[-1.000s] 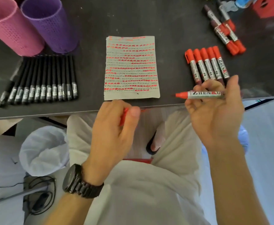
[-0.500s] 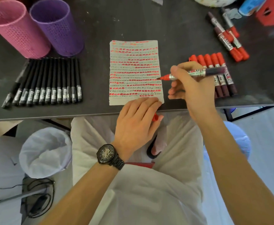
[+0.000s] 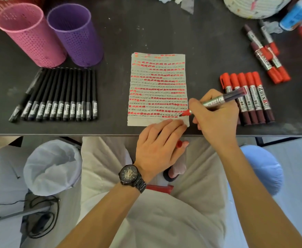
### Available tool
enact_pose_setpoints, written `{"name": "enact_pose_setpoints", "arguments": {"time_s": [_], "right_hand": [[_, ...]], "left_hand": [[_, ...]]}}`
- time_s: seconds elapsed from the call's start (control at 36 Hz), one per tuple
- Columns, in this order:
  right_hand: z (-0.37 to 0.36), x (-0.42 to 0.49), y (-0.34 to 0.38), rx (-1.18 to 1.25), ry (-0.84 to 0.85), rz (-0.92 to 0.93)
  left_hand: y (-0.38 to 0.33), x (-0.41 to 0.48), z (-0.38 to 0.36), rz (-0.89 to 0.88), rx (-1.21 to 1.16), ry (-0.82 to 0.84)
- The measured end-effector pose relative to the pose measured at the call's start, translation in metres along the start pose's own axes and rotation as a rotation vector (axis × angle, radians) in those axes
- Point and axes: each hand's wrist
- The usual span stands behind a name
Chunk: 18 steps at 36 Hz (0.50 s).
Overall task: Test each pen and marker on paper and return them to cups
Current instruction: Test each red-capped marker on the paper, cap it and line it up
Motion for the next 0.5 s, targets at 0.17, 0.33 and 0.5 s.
{"name": "enact_pose_setpoints", "arguments": {"time_s": [0.17, 0.33, 0.5], "right_hand": [[-0.0022, -0.0004, -0.0025, -0.040, -0.008, 0.013], [-0.0026, 0.0006, -0.0028, -0.077, -0.005, 0.020], [-0.0050, 0.0002, -0.0046, -0.111, 0.007, 0.036]], "left_hand": [[-0.0008, 0.0014, 0.0015, 0.014, 0.010, 0.004], [-0.0013, 0.0006, 0.0007, 0.023, 0.021, 0.008], [0.0006, -0.0014, -0.0009, 0.026, 0.028, 0.008]]}}
Point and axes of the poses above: each hand's wrist, its own x-axis towards the middle knuckle, its own z-axis out of the back of the hand, y = z × x, and after that the axes turned 8 degrees about z, right-handed
